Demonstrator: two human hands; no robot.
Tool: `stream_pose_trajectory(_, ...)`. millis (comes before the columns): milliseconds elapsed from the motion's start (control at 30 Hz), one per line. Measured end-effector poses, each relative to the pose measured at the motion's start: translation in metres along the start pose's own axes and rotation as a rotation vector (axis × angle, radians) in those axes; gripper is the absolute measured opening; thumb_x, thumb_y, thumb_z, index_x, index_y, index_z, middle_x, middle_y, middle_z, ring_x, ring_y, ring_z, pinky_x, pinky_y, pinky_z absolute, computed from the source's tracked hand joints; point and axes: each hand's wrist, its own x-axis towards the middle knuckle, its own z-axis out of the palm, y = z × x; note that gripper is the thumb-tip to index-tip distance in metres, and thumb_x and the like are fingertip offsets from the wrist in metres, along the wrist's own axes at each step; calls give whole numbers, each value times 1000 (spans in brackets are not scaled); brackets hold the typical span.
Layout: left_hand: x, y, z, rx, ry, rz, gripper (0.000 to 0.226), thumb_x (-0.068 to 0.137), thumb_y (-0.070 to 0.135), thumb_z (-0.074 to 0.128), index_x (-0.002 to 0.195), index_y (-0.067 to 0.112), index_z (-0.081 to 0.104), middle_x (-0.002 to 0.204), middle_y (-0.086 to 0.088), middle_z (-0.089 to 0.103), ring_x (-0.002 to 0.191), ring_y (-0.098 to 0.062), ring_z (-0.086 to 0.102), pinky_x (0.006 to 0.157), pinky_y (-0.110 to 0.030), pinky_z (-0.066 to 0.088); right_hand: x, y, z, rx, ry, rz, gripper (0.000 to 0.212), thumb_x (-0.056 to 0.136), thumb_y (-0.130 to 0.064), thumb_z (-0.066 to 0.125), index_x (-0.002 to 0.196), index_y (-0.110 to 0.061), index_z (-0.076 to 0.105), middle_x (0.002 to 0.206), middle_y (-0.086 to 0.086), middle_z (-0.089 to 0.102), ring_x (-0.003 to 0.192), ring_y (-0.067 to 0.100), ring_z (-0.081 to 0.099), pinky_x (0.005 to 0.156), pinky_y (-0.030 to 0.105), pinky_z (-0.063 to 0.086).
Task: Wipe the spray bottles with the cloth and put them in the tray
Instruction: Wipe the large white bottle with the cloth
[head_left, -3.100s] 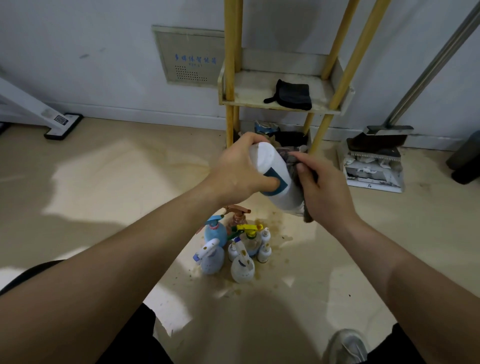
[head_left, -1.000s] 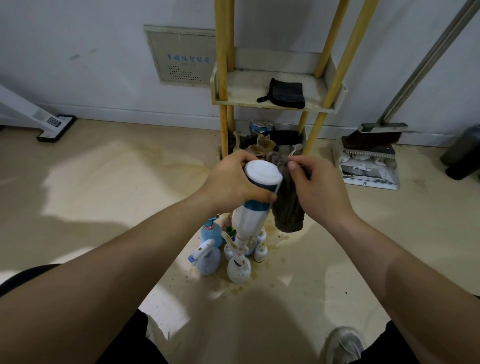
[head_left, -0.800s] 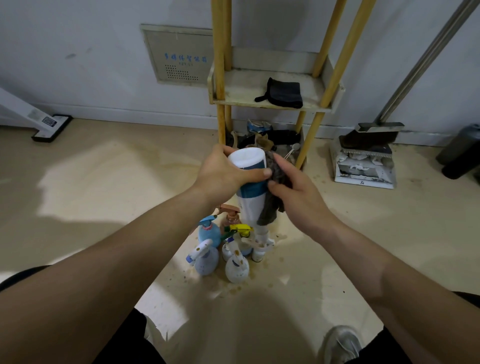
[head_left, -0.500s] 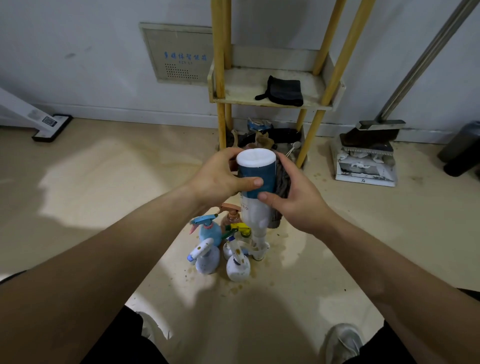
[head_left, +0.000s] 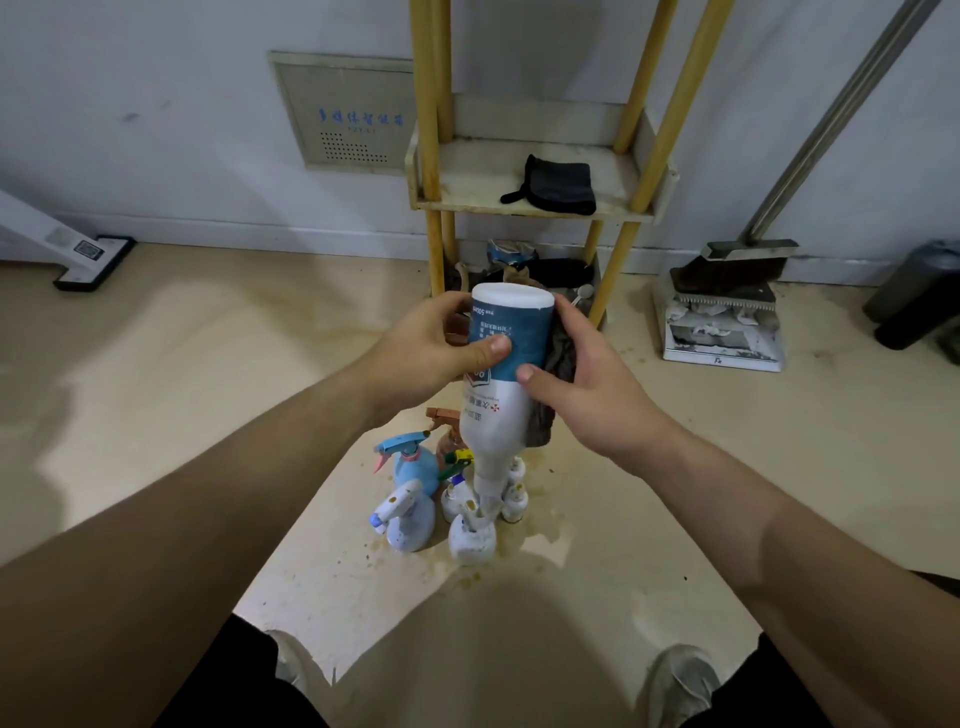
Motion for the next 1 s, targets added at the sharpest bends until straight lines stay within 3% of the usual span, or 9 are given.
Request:
stream_pose_trajectory(133,-1,1,4,14,27,-20,75,74,44,76,141,20,51,126,3,62,117,-17,61,96,-41,55,-3,-4,10,-100,121,-65,80,93,0,64,159,-22,25,161,-9,33,148,5,29,121,37,32)
stream_pose_trajectory(200,-1,2,8,-34,44,-33,70,77,42,74,140,20,51,123,4,61,115,-18,62,94,-40,56,-5,-8,11,-112,174,-77,79,93,1,65,158,-23,28,160,-13,34,144,-3,30,119,26,32)
stream_pose_trajectory(300,1,1,14,-114,111,-66,82,70,53,76,139,19,50,124,0,62,113,-19,64,91,-42,58,-8,-13,13,-109,225,-124,75,93,1,63,156,-25,32,153,-18,38,132,-18,35,111,10,33)
stream_pose_trajectory(467,3,0,19,-240,134,-78,85,71,57,83,137,19,46,126,-4,66,110,-18,69,87,-40,60,-11,-15,15,-160,235,-261,70,92,3,61,152,-27,40,154,-8,45,143,4,38,116,36,39)
stream_pose_trajectory(633,0,9,15,-74,-28,-75,74,83,51,69,145,24,41,128,2,66,116,-19,64,98,-47,54,-4,-9,7,-95,214,-202,68,96,4,56,153,-28,38,155,-9,43,142,3,39,114,29,41)
stream_pose_trajectory(767,-4,9,4,3,-110,-73,50,100,22,59,147,23,42,132,-2,61,119,-20,60,103,-46,51,-1,-9,0,68,253,-120,58,101,5,47,150,-25,43,154,-7,46,136,3,46,99,13,47)
stream_pose_trajectory(867,-6,9,5,45,-27,-7,49,98,25,61,144,20,45,129,-3,61,117,-22,61,99,-43,55,1,-10,0,163,266,-122,54,102,5,44,149,-23,45,152,-5,49,135,5,48,101,18,48)
stream_pose_trajectory(1000,-5,10,7,-119,-20,-12,74,80,42,79,144,21,47,136,-1,58,121,-20,61,102,-48,53,3,-12,0,262,279,-122,52,103,4,43,149,-21,48,145,-6,56,130,5,54,106,29,49)
